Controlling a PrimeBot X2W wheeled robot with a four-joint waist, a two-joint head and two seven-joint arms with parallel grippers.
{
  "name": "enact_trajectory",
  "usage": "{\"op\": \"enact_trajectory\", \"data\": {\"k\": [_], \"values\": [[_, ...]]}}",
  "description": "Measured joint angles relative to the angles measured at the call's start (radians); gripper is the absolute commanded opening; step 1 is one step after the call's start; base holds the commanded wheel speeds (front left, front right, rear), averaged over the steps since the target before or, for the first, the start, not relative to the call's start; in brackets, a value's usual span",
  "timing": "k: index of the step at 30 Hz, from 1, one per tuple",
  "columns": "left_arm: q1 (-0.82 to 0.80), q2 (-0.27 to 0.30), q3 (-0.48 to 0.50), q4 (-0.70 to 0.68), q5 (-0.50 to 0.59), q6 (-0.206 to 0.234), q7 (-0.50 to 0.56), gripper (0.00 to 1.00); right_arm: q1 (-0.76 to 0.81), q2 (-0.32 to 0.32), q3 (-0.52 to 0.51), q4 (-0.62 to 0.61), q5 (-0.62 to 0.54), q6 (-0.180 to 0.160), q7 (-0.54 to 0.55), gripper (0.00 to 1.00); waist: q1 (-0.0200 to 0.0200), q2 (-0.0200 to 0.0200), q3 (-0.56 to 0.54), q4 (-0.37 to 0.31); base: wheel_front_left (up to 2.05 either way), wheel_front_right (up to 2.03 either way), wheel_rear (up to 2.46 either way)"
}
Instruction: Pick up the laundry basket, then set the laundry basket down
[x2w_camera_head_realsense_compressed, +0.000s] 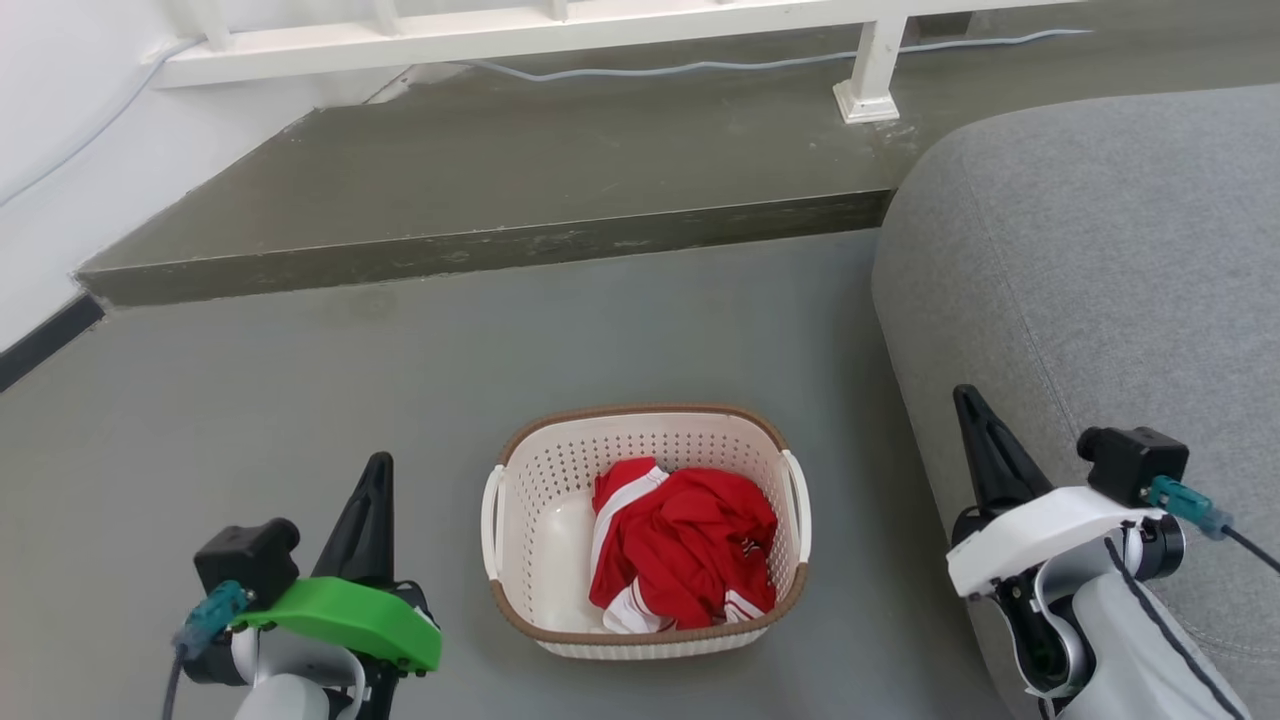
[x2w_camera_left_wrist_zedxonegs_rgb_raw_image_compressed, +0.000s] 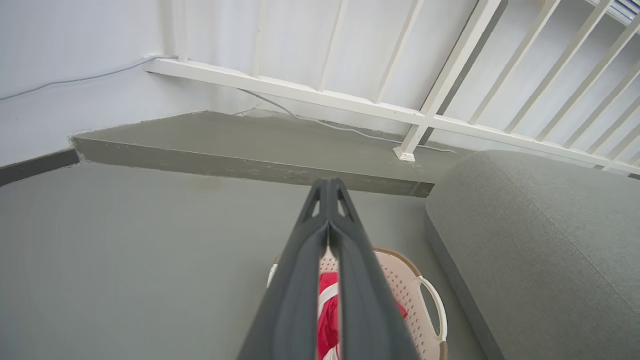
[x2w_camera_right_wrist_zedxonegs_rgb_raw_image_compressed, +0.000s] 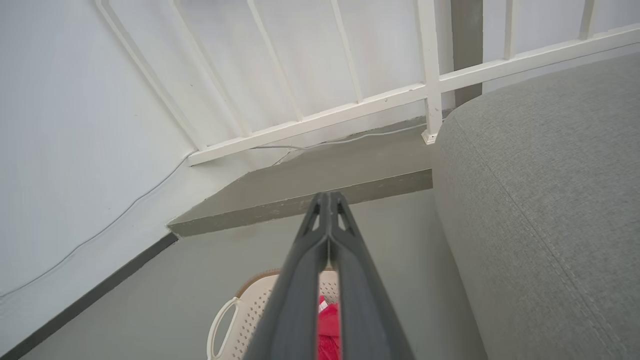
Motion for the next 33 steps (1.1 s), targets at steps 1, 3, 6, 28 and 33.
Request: {"op": "enact_trajectory", "data": {"k": [1, 3, 6, 28, 33], "values": [[0.0, 0.0, 0.002, 0.0, -0.015, 0.0, 0.006, 0.0, 0.0, 0.001, -0.004, 0.0, 0.015, 0.0, 0.006, 0.0, 0.0, 0.0, -0.001, 0.001, 0.0, 0.0, 0.0], [0.0, 0.0, 0.008, 0.0, -0.041, 0.0, 0.013, 0.0, 0.0, 0.004, -0.012, -0.001, 0.042, 0.0, 0.014, 0.0, 0.0, 0.0, -0.003, 0.002, 0.0, 0.0, 0.0], [0.0, 0.0, 0.015, -0.001, -0.095, 0.0, 0.022, 0.0, 0.0, 0.006, -0.022, -0.002, 0.095, 0.001, 0.025, 0.0, -0.0001, 0.0, -0.005, 0.004, 0.0, 0.0, 0.0], [0.0, -0.001, 0.07, -0.007, -0.344, -0.002, 0.099, 0.0, 0.004, 0.026, -0.109, -0.017, 0.337, 0.016, 0.102, 0.0, 0.0, 0.0, -0.02, 0.014, 0.0, 0.0, 0.0], [0.0, 0.0, 0.086, -0.008, -0.405, -0.002, 0.114, 0.0, 0.004, 0.031, -0.129, -0.022, 0.396, 0.017, 0.123, 0.0, 0.0, 0.0, -0.023, 0.017, 0.0, 0.0, 0.0]]}}
